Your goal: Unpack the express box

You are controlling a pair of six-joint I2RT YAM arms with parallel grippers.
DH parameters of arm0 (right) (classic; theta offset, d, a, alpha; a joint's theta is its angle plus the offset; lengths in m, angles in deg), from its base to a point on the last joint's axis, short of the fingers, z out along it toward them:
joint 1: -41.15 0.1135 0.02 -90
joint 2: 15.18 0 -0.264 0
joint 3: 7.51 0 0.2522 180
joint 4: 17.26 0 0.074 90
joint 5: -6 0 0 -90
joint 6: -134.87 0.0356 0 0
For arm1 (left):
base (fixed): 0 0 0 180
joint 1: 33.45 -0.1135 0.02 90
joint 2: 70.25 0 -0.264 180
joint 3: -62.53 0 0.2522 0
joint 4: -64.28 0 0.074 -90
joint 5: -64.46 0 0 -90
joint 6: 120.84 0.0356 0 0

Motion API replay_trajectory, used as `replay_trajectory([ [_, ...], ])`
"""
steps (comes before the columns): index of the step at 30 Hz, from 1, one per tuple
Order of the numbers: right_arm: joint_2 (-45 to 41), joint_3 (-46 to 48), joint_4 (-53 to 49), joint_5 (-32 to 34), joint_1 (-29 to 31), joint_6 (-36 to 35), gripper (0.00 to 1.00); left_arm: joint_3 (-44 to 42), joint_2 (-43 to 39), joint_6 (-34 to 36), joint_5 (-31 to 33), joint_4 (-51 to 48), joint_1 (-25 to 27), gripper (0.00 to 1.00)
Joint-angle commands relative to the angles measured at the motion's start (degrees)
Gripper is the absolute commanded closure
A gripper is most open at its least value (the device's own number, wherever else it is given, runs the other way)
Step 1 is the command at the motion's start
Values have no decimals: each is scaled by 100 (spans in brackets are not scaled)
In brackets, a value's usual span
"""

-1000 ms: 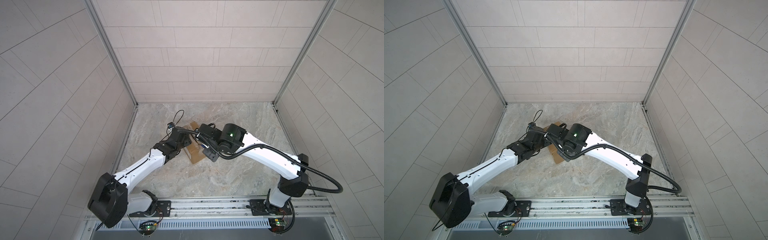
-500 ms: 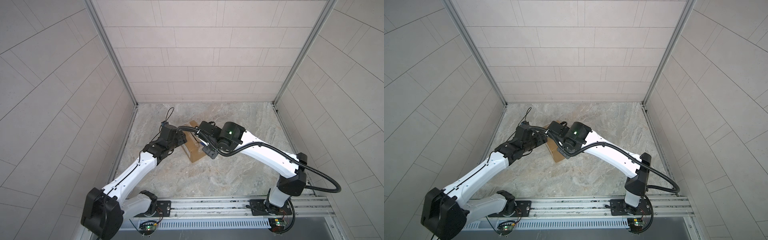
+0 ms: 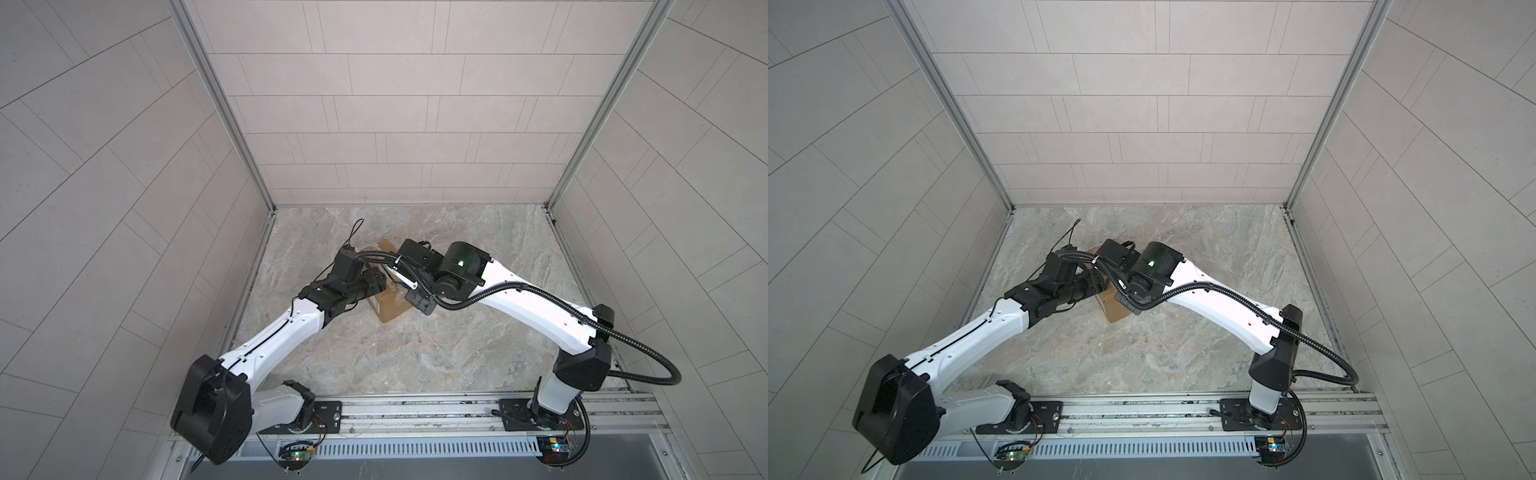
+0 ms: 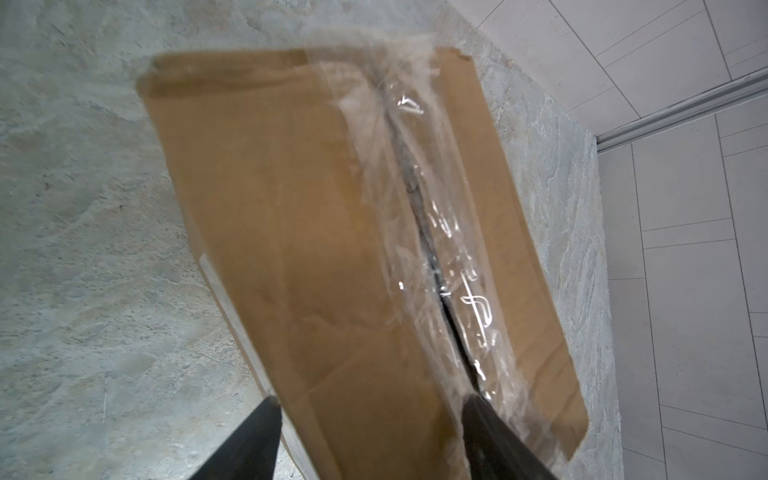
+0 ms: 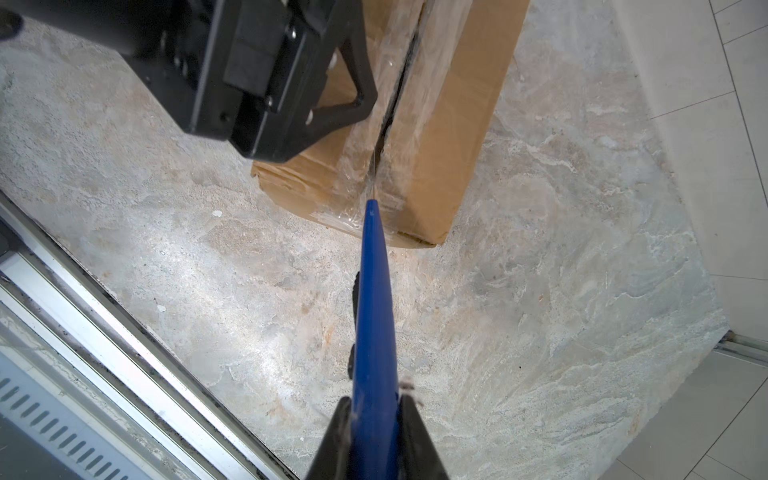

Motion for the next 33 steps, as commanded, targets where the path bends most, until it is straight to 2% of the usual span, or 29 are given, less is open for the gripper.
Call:
replay_trajectory([
  [1,117,-218,-541,222,-43,91,100,-81,100,-234,337,-136,13,32],
  [4,112,-380,-815,162,-28,283,100,-163,140,-392,597,-295,277,33],
  [13,104,-455,-1179,-41,1,553,100,-286,88,-529,731,-246,304,32],
  [28,428,-245,-486,-411,27,669,100,-332,104,-582,646,-27,308,32],
  [33,466,-376,-582,-405,27,651,100,-398,96,-641,659,9,304,33],
])
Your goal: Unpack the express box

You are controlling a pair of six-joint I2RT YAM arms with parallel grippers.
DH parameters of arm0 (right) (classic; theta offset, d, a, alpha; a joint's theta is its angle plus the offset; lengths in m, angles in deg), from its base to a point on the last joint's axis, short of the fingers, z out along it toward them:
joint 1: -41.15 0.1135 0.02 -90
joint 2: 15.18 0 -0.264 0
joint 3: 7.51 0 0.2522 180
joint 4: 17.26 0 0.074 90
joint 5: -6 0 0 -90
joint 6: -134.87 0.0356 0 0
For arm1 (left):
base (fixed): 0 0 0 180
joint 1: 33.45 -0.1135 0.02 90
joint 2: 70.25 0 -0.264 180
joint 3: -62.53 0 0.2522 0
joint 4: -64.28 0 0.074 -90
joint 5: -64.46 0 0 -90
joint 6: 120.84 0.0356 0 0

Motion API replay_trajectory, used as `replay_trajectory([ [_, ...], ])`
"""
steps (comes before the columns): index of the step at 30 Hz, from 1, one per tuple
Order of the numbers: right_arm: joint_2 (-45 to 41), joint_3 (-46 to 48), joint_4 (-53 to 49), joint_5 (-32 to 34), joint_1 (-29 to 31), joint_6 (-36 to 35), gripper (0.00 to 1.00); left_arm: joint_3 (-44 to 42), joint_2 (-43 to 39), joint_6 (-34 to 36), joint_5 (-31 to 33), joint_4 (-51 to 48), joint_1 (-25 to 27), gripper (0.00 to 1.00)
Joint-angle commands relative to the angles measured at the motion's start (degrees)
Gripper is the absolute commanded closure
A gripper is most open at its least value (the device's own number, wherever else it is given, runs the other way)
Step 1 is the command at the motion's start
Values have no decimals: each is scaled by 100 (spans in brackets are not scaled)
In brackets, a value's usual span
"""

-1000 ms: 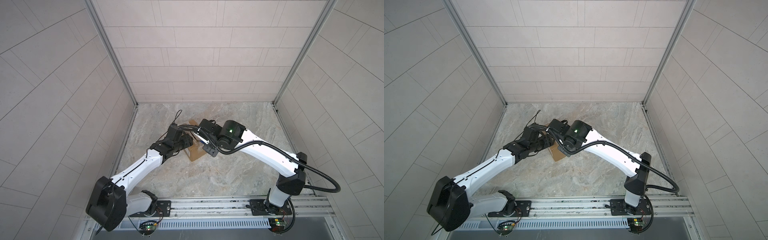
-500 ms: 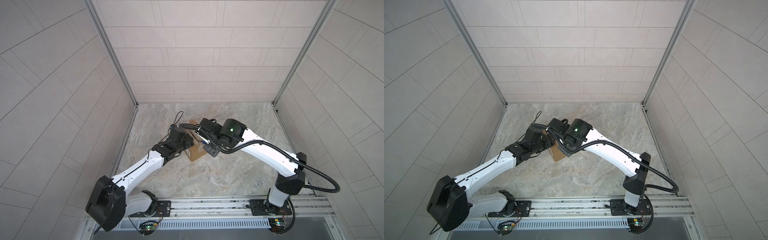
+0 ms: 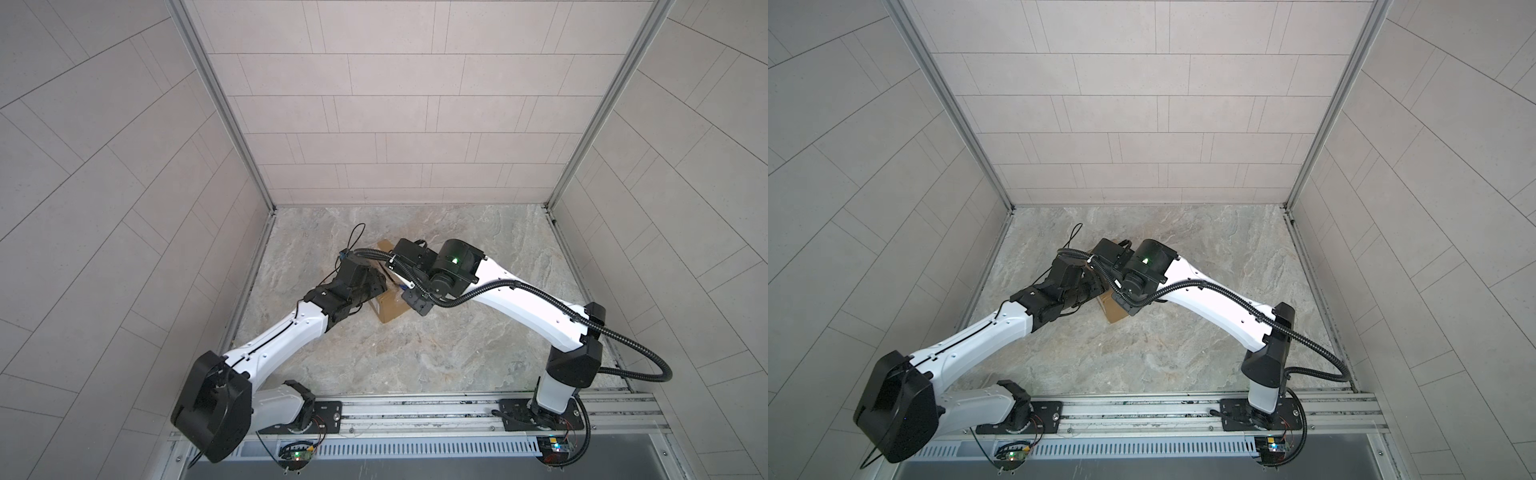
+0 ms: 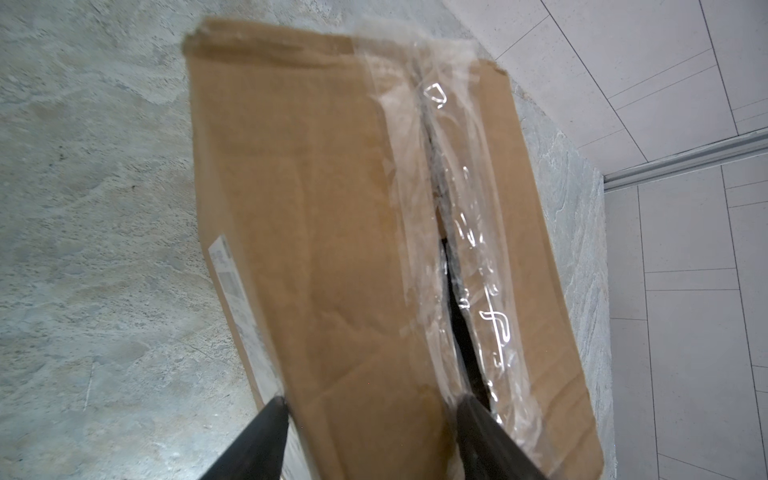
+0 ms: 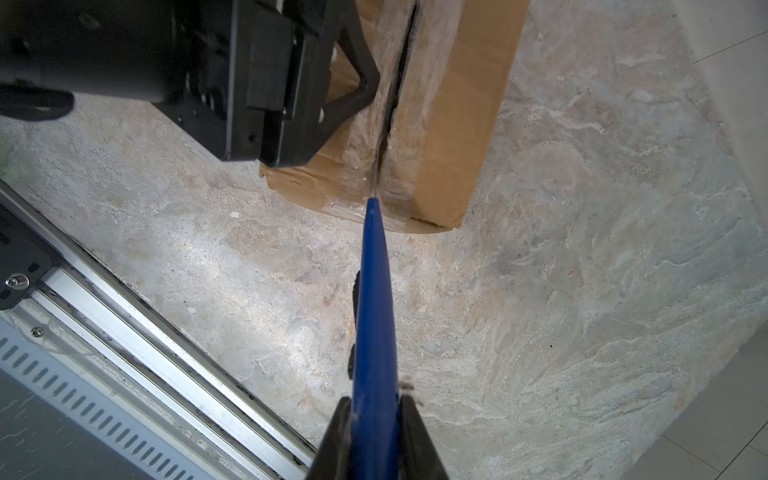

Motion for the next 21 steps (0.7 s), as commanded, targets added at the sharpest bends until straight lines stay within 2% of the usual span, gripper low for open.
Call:
replay_trajectory([
  [1,162,-41,-292,-134,8,26,100,-213,69,-30,98,-299,20,34],
  [8,-134,-78,-773,33,8,85,100,-267,80,-103,188,-336,15,34],
  [21,-172,-244,-882,-286,43,171,100,-232,69,-105,249,-389,18,34],
])
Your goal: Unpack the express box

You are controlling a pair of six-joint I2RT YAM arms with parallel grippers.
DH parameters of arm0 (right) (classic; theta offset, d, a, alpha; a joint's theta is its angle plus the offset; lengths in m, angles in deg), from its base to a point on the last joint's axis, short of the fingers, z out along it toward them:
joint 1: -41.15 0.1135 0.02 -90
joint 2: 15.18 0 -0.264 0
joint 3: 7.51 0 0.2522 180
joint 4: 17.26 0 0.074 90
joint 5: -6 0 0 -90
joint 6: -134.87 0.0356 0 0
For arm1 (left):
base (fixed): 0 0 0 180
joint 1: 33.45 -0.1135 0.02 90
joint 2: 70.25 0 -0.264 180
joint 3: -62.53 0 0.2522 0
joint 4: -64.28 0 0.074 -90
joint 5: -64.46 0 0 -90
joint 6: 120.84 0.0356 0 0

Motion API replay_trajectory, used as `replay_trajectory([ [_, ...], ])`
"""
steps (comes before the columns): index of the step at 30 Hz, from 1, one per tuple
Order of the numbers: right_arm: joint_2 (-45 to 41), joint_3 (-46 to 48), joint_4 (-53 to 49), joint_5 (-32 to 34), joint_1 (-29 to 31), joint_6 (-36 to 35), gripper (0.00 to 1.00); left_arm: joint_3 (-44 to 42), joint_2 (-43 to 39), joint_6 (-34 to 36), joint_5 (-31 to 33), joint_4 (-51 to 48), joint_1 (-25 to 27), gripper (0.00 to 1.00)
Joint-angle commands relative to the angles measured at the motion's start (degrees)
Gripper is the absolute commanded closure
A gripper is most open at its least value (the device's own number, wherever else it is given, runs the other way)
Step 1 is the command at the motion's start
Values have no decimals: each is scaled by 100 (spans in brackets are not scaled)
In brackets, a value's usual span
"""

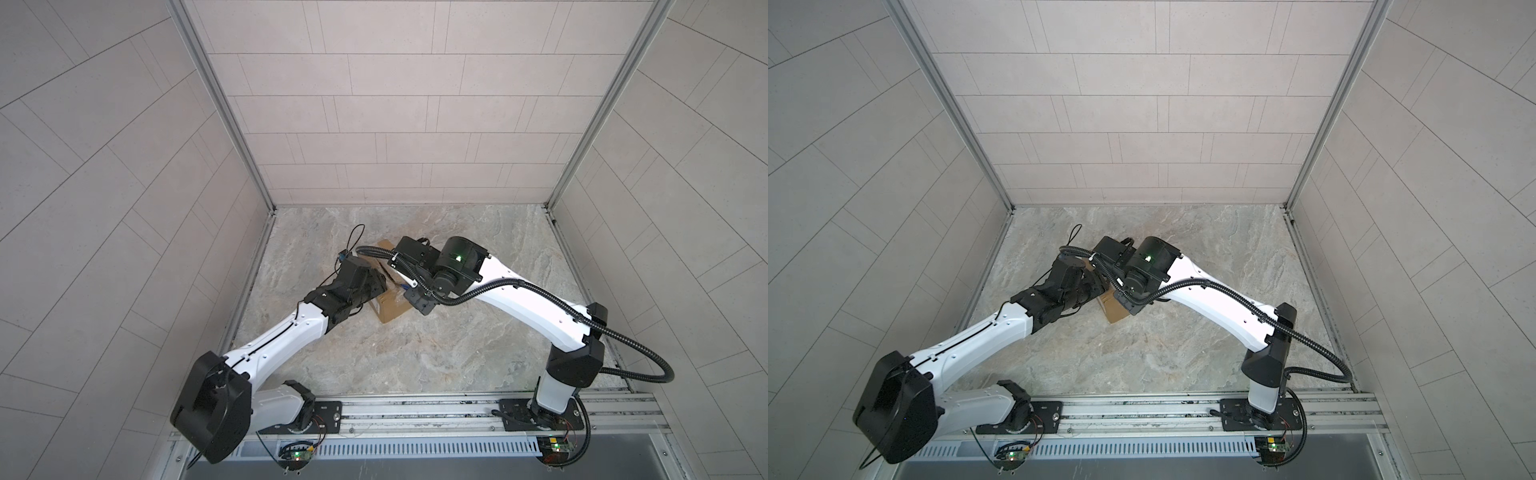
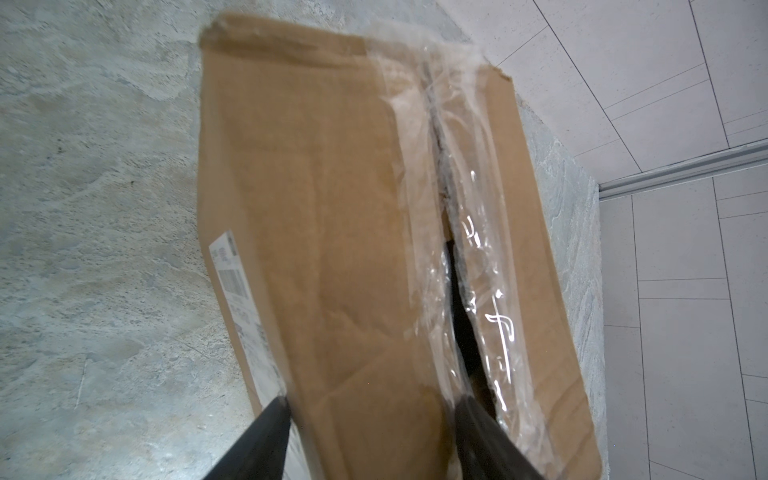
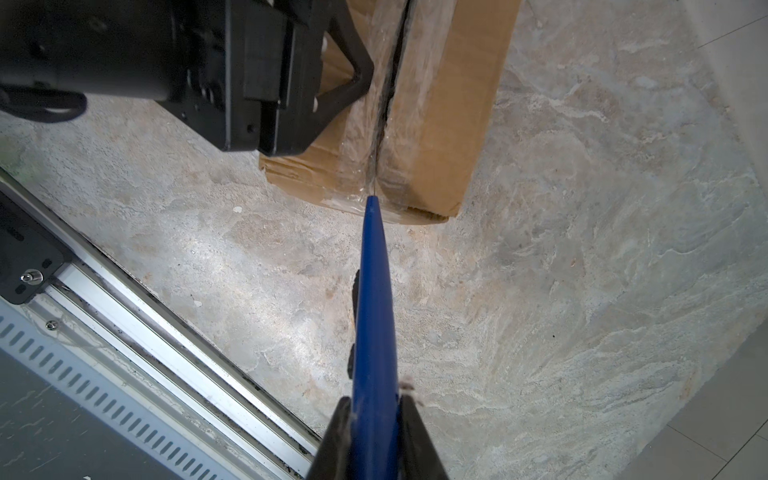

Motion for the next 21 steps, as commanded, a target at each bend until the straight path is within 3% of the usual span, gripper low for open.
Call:
replay_trajectory([
  [1,-138,-40,-591,-205,43,53,100,-173,83,33,177,-461,8,34],
  [13,271,209,74,-450,34,13,100,-138,34,40,159,-459,9,35],
  [21,17,148,-406,-315,35,29,100,-202,-5,22,279,-515,9,35],
])
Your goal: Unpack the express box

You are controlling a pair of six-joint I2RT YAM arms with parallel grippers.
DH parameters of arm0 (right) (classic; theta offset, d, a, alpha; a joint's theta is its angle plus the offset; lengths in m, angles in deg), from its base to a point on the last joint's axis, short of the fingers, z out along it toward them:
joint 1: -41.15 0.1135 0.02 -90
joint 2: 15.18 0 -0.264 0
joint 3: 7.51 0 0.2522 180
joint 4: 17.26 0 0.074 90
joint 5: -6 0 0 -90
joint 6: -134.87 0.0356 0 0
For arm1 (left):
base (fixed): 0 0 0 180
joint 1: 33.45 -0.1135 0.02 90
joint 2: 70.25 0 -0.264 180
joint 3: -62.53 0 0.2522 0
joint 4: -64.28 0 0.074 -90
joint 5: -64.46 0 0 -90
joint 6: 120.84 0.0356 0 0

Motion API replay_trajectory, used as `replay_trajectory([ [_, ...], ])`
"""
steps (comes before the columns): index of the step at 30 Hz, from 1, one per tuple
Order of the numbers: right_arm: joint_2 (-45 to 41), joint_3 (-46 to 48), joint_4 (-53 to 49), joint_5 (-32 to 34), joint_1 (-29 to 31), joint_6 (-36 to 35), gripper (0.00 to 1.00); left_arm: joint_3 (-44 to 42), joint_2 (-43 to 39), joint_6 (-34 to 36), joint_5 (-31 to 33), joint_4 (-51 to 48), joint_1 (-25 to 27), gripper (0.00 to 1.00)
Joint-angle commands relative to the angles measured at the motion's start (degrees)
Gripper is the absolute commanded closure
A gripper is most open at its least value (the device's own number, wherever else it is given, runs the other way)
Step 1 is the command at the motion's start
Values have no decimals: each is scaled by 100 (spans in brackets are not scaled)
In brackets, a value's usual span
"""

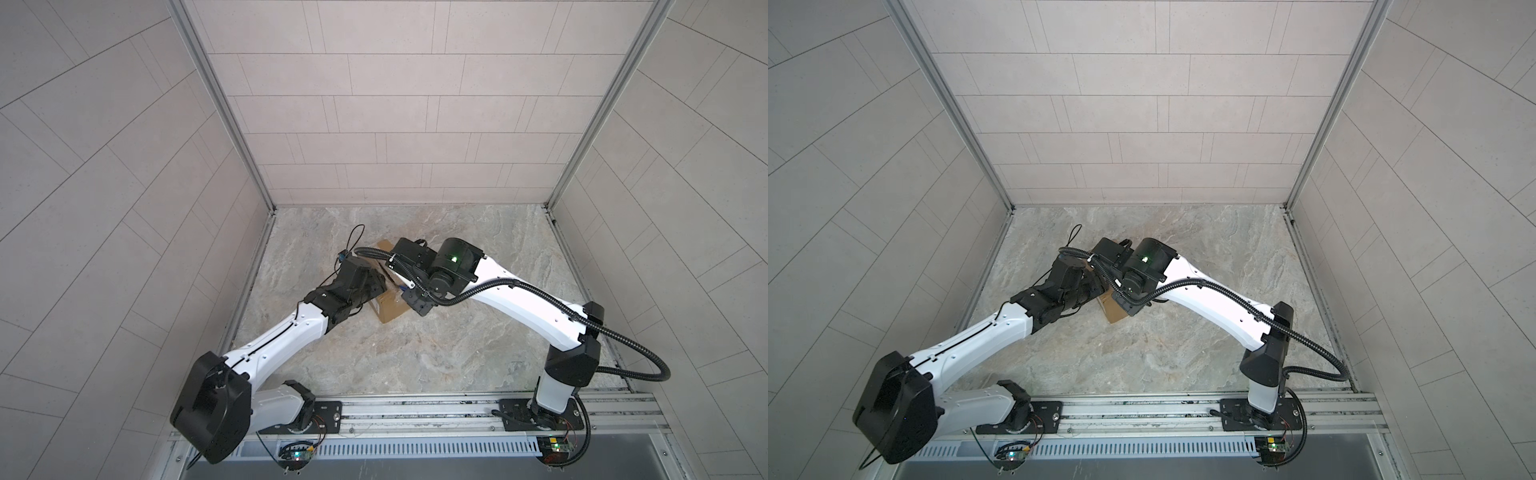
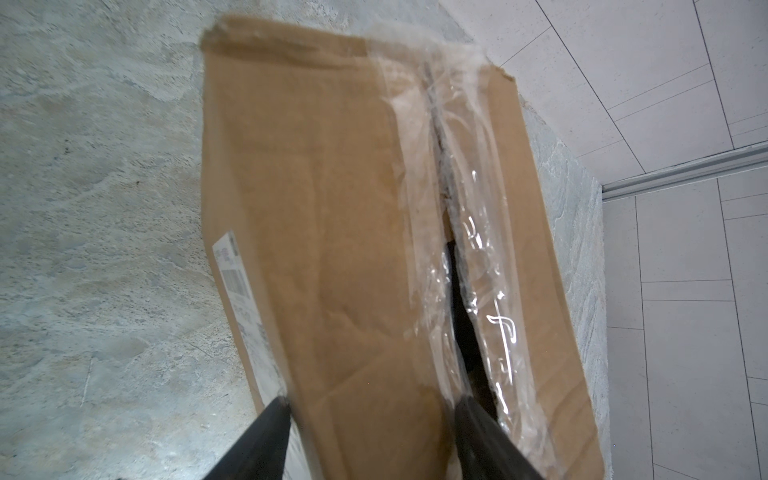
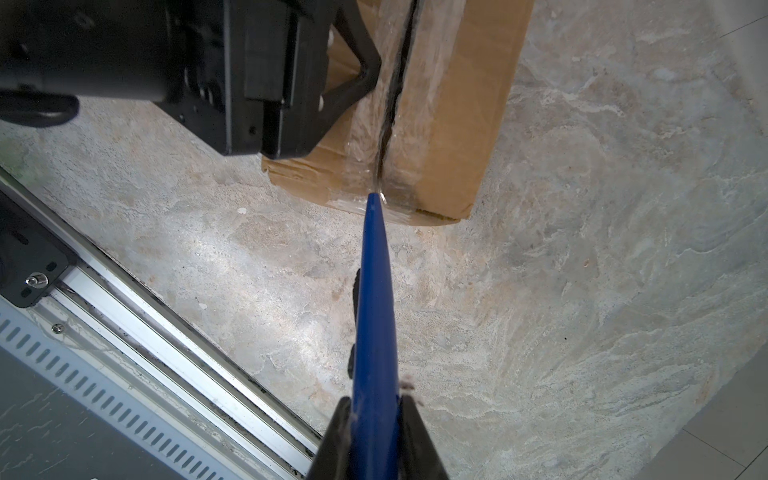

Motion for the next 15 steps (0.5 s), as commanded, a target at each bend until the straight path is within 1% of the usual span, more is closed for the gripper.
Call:
replay_trajectory([
  [1,-119,34,-623,-189,38,5,100,-196,15,32,245,-489,-2,35],
  [8,-375,42,-915,-198,48,97,100,-143,86,41,264,-503,2,35],
  [15,-326,51,-574,-451,81,149,100,-107,70,52,282,-536,-1,35],
])
